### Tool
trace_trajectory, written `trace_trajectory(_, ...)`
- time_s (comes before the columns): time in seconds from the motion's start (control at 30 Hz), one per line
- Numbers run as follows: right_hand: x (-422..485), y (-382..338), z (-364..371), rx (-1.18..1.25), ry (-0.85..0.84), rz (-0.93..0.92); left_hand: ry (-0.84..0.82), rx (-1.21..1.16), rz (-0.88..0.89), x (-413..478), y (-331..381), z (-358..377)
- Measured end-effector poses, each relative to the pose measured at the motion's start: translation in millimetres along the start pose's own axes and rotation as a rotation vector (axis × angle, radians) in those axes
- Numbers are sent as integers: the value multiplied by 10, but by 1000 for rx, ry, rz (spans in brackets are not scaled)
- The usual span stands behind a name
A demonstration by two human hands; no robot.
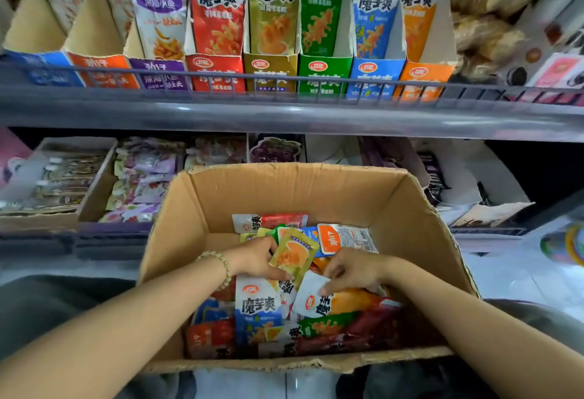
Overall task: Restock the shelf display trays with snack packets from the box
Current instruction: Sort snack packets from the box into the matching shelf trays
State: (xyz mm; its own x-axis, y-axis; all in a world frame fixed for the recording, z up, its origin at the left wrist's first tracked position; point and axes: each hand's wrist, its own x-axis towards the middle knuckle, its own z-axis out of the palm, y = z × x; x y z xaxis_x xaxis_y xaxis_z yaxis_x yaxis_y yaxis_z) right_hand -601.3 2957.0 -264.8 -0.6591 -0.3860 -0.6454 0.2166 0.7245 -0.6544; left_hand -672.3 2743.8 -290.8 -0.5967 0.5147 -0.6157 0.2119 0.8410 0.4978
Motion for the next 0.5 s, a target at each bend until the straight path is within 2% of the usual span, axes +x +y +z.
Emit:
trace_trajectory(0.07, 33, 27, -166, 94, 266, 36, 43, -43, 17, 45, -48, 25)
trace_trajectory(0.13, 65, 145, -303, -16, 511, 214, 101, -57, 16, 49, -97, -11)
trace_trajectory(0.17, 122, 275, -324, -77, 521, 322, 113, -53, 0, 42, -124, -53)
trace_trajectory(0.2, 135, 352, -302, -125, 461, 419, 114, -32, -23, 11, -129, -116)
trace_trajectory(0.27, 275, 557, -164, -15, 286, 448, 109, 86, -75, -34, -169, -227)
trace_trajectory(0.3, 293, 576, -108, 65, 264, 426, 158, 152, -75, -52, -172, -244)
trace_trajectory(0.37, 320, 573, -21, 177, 320, 431, 358, 151, 36, -112, -78, -192)
trace_trajectory(0.4, 319, 573, -12, 219, 363, 443, 408, 21, 138, -152, 18, -150)
trace_trajectory(0.47, 309, 573, -10, 310, 383, 449, 236, -227, 250, -201, 225, -60)
trace_trajectory(0.5, 309, 568, 10, 328, 363, 442, 102, -205, 260, -206, 316, 5)
